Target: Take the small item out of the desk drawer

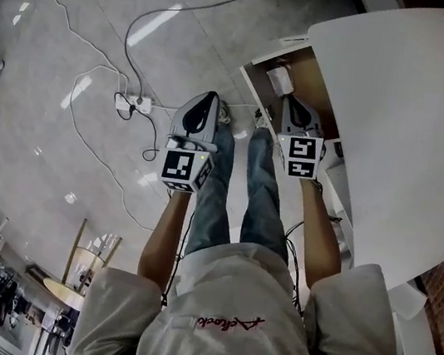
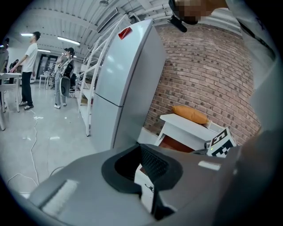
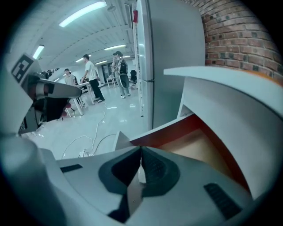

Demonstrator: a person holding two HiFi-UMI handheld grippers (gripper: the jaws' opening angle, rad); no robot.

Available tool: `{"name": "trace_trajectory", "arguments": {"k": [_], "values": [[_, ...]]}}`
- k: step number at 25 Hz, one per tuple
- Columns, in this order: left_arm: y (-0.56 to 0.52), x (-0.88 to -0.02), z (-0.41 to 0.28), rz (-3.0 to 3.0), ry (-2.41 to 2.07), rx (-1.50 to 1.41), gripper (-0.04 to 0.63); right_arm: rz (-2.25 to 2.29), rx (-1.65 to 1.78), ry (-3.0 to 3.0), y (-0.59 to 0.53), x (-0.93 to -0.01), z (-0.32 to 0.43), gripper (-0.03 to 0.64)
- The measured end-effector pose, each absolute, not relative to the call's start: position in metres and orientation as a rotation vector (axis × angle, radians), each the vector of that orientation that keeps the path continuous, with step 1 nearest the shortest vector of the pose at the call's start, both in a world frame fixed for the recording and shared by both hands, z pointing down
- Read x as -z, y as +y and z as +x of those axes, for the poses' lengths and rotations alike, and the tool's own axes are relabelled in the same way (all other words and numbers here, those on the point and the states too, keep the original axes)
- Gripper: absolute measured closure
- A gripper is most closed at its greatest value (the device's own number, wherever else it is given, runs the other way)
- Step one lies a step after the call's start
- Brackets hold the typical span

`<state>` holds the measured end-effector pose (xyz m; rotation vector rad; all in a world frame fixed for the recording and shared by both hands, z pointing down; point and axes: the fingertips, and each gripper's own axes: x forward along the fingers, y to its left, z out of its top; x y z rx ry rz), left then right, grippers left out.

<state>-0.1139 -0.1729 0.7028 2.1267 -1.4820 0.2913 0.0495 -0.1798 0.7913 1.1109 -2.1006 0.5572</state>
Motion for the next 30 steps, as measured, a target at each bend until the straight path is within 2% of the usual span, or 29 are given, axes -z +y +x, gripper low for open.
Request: {"name": "trace_trajectory", "arguments": {"k": [14, 16, 17, 30], "values": [[-0.17, -0.729, -0.119, 2.123, -1.451, -0.314, 0.586, 1.036, -0.663, -1.937, -0.206, -0.876, 0.052, 0.601], [-0.17, -0.731, -0.118, 2.118, -1.447, -0.317, 0.586, 1.017, -0.715, -1.897, -0.204, -0.895, 0.055, 0.524], [-0.17, -0.733, -0.117, 2.117, -1.445, -0.318, 0.586, 1.005, -0.735, -1.877, -0.203, -0.904, 0.057, 0.514], [-0.161, -0.743, -0.123, 2.106, -1.428, -0.343, 0.586, 0.978, -0.707, -1.774, -0.211, -0.947, 0.072, 0.518]]}}
